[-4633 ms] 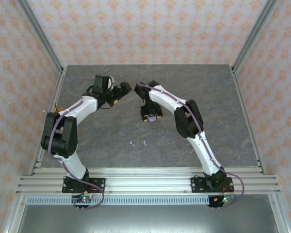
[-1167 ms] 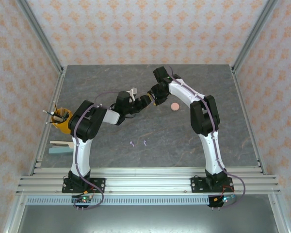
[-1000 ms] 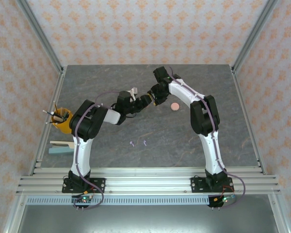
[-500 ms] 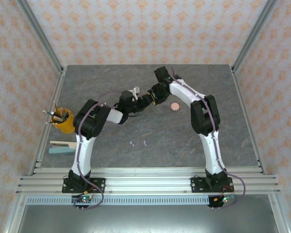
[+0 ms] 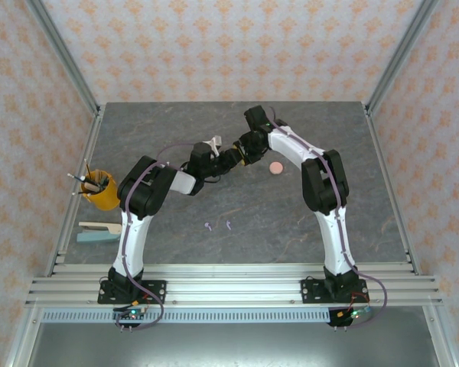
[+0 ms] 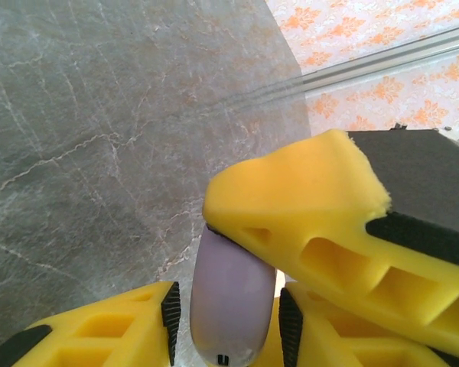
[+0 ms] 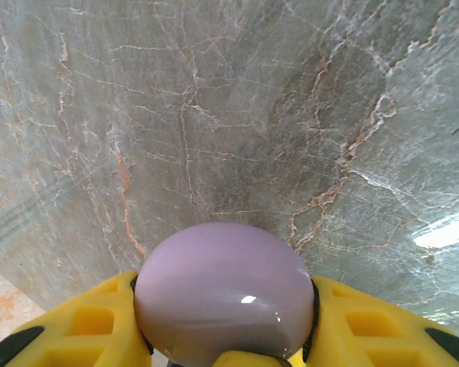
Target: Insert the wireless bluetooth earbuds into the charging case
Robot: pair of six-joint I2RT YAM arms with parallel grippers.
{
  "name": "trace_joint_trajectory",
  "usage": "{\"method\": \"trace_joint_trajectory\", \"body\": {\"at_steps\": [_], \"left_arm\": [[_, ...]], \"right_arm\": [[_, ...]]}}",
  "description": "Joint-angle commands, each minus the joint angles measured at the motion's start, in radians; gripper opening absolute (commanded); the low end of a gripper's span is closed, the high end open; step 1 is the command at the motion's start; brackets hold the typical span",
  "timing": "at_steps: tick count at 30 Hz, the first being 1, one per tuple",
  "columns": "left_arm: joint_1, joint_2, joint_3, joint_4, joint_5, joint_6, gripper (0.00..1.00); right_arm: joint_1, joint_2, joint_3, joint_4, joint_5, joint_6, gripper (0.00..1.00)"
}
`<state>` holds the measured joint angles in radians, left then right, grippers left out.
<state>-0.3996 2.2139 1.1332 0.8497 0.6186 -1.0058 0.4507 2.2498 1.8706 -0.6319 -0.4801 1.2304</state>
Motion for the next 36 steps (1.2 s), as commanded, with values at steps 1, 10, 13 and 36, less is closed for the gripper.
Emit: {"method": "trace_joint_trajectory", "body": {"at_steps": [1, 10, 13, 36], "left_arm": [[0.007, 0.02, 0.044, 0.052, -0.059, -0.014, 0.38], [0.007, 0.01, 0.045, 0.042, -0.06, -0.01, 0.25], [0.007, 0.0, 0.039, 0.03, -0.059, -0.002, 0.22], [0.051, -0.34, 0.034, -0.486, 0.195, 0.308, 0.07]], "right_arm": [[0.014, -0.056, -0.03, -0.048, -0.028, -0.002, 0.43], [0.01, -0.074, -0.031, -0.048, -0.03, -0.01, 0.47], [0.0, -0.087, -0.009, -0.054, -0.025, -0.025, 0.6], [-0.149, -0.516, -0.436, 0.324, -0.146, -0.641, 0.7]]}}
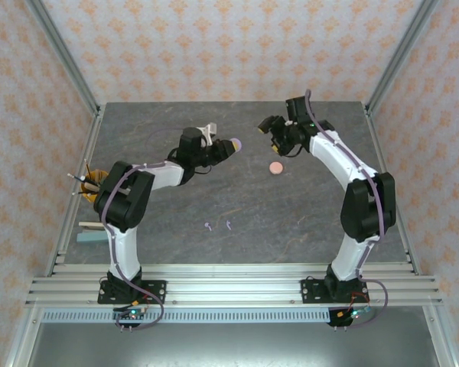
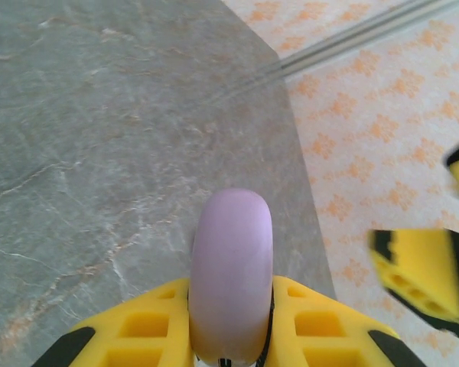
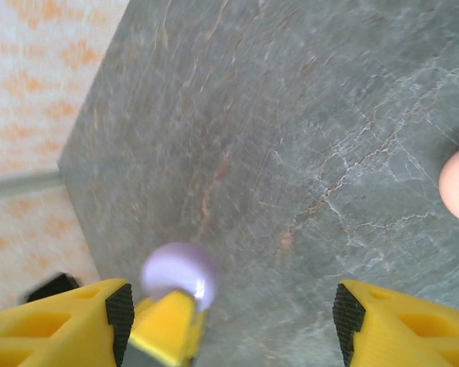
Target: Insert the wireless bluetooth earbuds into the charging case
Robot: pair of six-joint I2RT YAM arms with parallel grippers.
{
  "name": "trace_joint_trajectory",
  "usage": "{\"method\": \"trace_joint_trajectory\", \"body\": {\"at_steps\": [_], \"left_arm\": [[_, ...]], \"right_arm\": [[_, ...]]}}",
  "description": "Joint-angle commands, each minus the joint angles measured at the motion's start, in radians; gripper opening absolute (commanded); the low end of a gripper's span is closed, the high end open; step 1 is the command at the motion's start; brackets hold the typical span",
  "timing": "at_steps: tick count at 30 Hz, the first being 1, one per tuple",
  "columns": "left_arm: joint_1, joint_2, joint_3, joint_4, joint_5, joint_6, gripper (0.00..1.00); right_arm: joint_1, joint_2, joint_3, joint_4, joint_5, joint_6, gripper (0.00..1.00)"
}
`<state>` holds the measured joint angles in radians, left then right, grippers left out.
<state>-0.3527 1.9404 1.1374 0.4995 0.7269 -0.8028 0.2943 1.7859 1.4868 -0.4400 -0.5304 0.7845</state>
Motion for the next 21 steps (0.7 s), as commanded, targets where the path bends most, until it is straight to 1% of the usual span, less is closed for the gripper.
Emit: {"method": "trace_joint_trajectory", "body": {"at_steps": [1, 4, 7, 11, 16, 21], "left_arm": [[0.004, -0.082, 0.04, -0.17, 0.108, 0.124, 0.07], [0.004, -0.115, 0.071, -0.254, 0.164, 0.165, 0.07], [0.004, -0.14, 0.094, -0.311, 0.198, 0.191, 0.07], [0.004, -0.157, 0.117, -0.366, 0.21, 0.216, 0.07], [0.004, -0.166, 0.136, -0.4, 0.213, 0.231, 0.06], [0.003, -0.17, 0.139, -0.4, 0.215, 0.229, 0.06]], "right_arm": [[0.007, -0.062, -0.079, 0.163, -0.135, -0.23, 0.7], [0.007, -0.074, -0.143, 0.252, -0.269, -0.279, 0.7], [0.008, -0.086, -0.194, 0.329, -0.335, -0.275, 0.69], [0.02, -0.108, -0.239, 0.386, -0.358, -0.268, 0.69], [0.026, -0.126, -0.26, 0.39, -0.359, -0.271, 0.68], [0.037, -0.111, -0.26, 0.381, -0.366, -0.274, 0.68]]}}
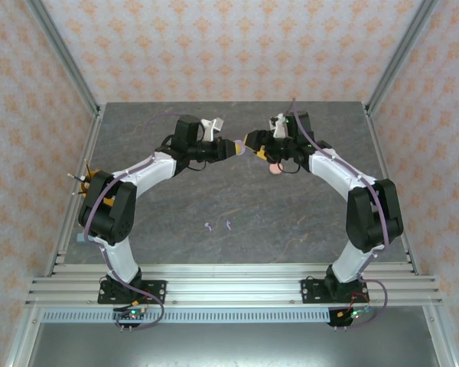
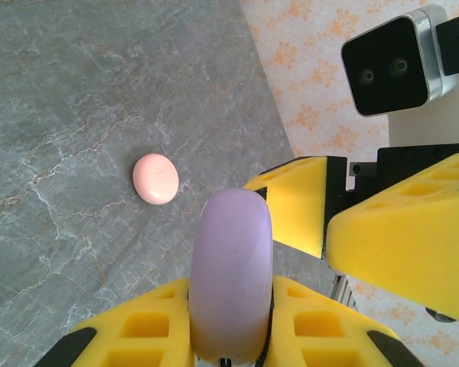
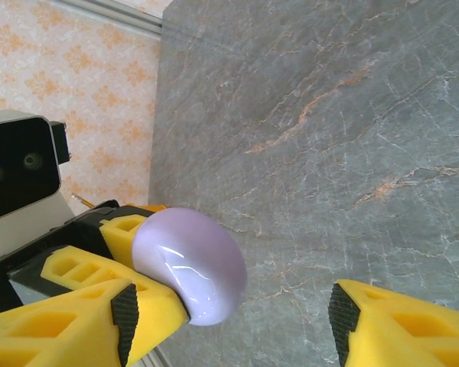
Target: Insert the wireless bluetooth earbuds into the charging case
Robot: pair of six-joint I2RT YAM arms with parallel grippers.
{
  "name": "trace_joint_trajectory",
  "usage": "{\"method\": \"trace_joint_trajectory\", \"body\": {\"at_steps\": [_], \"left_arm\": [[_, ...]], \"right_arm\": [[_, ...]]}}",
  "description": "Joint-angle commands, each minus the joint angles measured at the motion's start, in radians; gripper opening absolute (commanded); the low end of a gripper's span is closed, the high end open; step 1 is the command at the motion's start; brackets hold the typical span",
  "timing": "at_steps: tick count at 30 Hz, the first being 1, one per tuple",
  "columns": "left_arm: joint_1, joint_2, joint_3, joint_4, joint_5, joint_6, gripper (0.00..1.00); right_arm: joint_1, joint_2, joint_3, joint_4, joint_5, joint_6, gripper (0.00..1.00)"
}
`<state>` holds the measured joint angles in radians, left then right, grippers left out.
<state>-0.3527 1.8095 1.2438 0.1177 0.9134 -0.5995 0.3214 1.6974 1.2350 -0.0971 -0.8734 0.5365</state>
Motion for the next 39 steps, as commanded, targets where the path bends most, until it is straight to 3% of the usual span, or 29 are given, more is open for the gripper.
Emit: {"method": "trace_joint_trajectory", "body": {"at_steps": [1, 20, 24, 34, 39], "left_arm": [[0.003, -0.039, 0.035, -0.018, 0.028, 0.026, 0.06], [0.003, -0.105, 0.057, -0.035, 0.068, 0.03, 0.05], [0.003, -0.111, 0.061, -0.056, 0.067, 0.046, 0.04], [0.003, -0.085, 0.075, -0.037, 0.11, 0.037, 0.03], [0.003, -0.072, 0.086, -0.008, 0.137, 0.013, 0.04]], "right_arm": [[0.013, -0.017, -0.007, 0.036, -0.022, -0.03, 0.67], [-0.037, 0.111, -0.027, 0.046, 0.087, 0.018, 0.6], [-0.042, 0.07, -0.034, 0.026, 0.082, 0.01, 0.59], [-0.073, -0.076, -0.097, 0.097, -0.085, 0.018, 0.58], [-0.073, -0.07, -0.097, 0.162, -0.139, 0.051, 0.52]]}}
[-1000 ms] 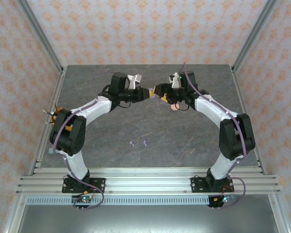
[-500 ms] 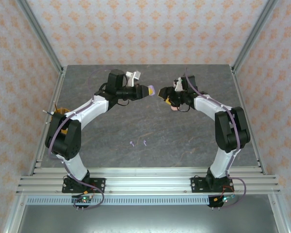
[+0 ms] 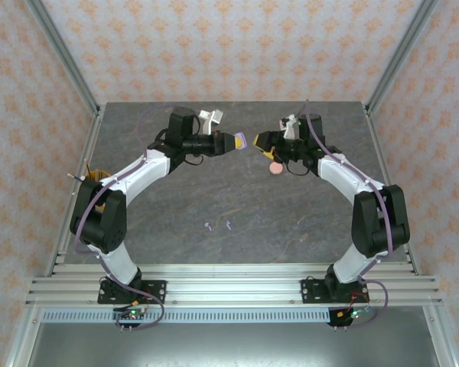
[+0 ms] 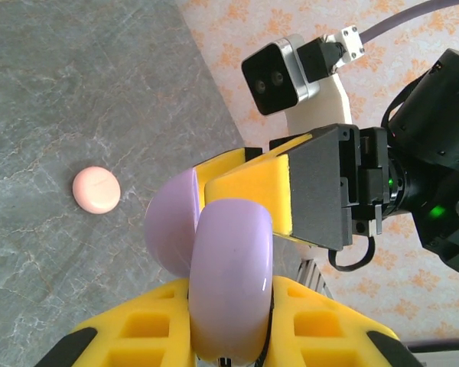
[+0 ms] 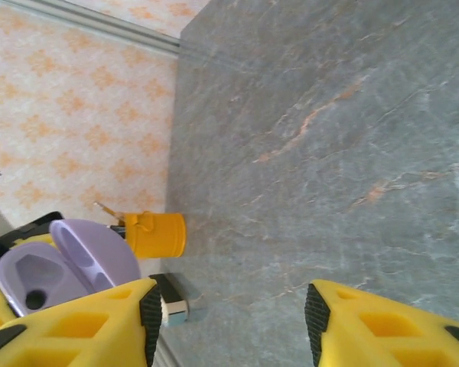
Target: Insert the wireless bluetooth earbuds into the charging case
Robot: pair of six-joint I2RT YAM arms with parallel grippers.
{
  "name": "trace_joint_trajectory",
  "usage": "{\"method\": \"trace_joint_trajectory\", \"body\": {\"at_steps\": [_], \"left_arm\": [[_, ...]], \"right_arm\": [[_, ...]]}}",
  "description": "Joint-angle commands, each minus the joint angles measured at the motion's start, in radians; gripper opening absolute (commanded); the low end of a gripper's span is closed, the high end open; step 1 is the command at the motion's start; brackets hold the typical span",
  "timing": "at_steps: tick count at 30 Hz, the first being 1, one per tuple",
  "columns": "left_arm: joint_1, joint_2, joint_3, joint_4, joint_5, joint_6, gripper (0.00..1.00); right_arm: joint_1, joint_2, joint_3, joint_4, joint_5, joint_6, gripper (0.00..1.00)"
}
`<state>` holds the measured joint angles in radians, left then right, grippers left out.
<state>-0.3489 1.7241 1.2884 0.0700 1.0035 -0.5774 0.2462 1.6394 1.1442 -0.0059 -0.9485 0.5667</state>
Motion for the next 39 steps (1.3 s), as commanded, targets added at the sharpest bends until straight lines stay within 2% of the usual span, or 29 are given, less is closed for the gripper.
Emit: {"method": "trace_joint_trajectory", "body": {"at_steps": [1, 6, 23, 34, 39], "left_arm": [[-0.001, 0.014, 0.042, 0.047, 0.05, -0.016, 0.03], [-0.002, 0.02, 0.042, 0.071, 0.061, -0.034, 0.04], [-0.01, 0.053, 0.083, 0.071, 0.086, -0.047, 0.04], [-0.015, 0.077, 0.097, 0.062, 0.117, -0.046, 0.03], [-0.014, 0.086, 0.114, 0.053, 0.152, -0.044, 0.02]], "right_arm": [[0.001, -0.01, -0.005, 0.083, -0.069, 0.027, 0.5], [0.003, 0.002, 0.009, 0.135, -0.103, 0.061, 0.46], [0.02, 0.034, 0.047, 0.108, -0.153, 0.025, 0.4], [0.02, 0.036, 0.088, 0.001, -0.18, -0.069, 0.37], [0.019, 0.045, 0.134, -0.137, -0.178, -0.189, 0.32]]}}
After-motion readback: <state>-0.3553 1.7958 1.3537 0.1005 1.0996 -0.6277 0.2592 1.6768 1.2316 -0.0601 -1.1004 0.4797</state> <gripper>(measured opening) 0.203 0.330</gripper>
